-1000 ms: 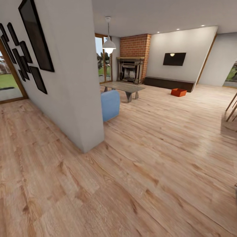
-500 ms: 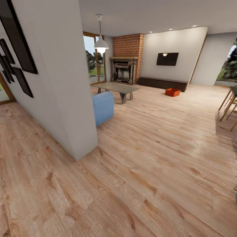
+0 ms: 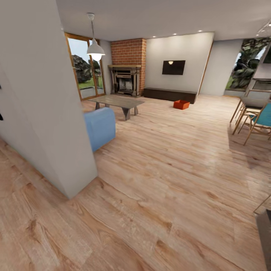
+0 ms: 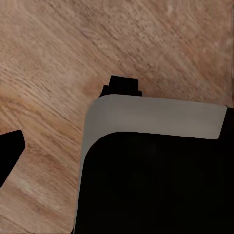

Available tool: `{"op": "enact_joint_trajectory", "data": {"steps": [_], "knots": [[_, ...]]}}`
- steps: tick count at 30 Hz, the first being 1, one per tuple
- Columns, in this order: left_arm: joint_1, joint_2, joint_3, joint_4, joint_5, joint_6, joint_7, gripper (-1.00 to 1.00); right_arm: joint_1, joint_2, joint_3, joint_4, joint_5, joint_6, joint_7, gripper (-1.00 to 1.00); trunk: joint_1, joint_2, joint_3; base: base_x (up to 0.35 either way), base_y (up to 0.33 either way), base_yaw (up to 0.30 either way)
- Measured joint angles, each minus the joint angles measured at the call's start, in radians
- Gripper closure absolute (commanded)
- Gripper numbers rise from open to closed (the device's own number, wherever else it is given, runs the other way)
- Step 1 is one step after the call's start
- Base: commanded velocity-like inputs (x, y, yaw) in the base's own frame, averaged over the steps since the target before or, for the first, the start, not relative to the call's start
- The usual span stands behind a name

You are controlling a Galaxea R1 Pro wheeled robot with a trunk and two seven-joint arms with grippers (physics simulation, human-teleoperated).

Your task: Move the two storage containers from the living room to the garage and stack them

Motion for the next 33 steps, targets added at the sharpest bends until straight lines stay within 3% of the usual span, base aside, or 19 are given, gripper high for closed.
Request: {"op": "enact_joint_trajectory", "data": {"steps": [27,33], "knots": [[0.000,0.000,0.000,0.000,-0.001,0.000,0.000,-1.00,0.000,0.000,0.000,0.000,0.000,-0.001,0.000,-1.00,0.000,0.000,0.000,0.322,0.000,-0.242],[0.000,0.000,0.000,0.000,0.000,0.001,0.000,-1.00,0.000,0.000,0.000,0.000,-0.001,0.000,0.000,-1.00,0.000,0.000,0.000,0.322,0.000,-0.062]]}}
